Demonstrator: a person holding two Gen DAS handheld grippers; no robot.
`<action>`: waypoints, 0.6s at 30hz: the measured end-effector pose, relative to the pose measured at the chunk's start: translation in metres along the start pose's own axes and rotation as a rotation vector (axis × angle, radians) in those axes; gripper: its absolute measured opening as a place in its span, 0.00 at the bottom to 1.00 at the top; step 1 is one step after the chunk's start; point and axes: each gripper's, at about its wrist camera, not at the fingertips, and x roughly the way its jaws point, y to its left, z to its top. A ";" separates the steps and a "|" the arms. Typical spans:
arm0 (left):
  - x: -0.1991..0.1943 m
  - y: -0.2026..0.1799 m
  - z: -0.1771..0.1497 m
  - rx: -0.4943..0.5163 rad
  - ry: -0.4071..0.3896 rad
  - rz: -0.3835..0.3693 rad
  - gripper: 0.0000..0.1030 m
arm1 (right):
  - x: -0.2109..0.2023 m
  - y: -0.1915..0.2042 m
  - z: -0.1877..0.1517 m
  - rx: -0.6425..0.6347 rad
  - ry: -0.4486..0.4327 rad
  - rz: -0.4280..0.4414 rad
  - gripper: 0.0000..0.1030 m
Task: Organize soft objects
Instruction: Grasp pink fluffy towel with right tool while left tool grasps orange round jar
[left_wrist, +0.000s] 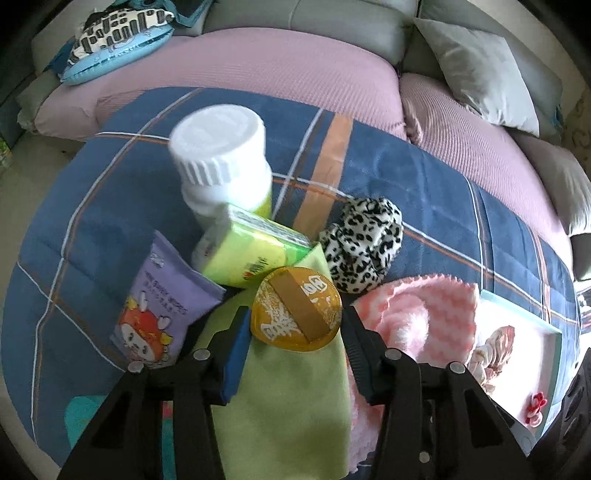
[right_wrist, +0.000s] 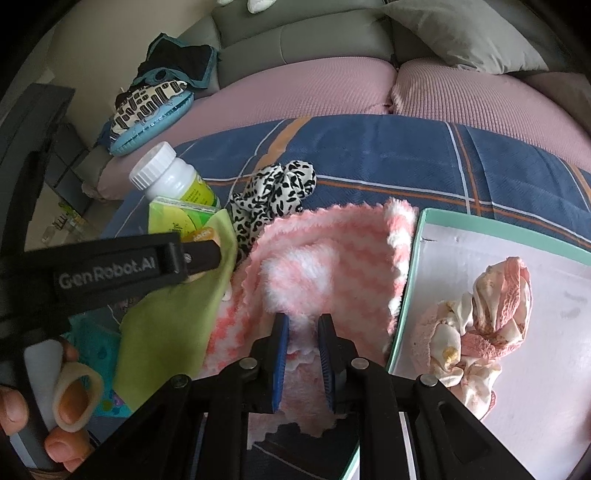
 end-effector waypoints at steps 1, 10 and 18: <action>-0.002 0.002 0.000 -0.004 -0.003 0.000 0.49 | 0.000 0.002 0.000 -0.003 0.000 -0.001 0.18; -0.007 0.009 -0.001 -0.020 -0.002 0.007 0.49 | 0.006 0.020 -0.005 -0.076 0.009 -0.035 0.30; -0.009 0.009 -0.001 -0.021 -0.004 0.008 0.49 | 0.017 0.030 -0.010 -0.122 0.021 -0.075 0.33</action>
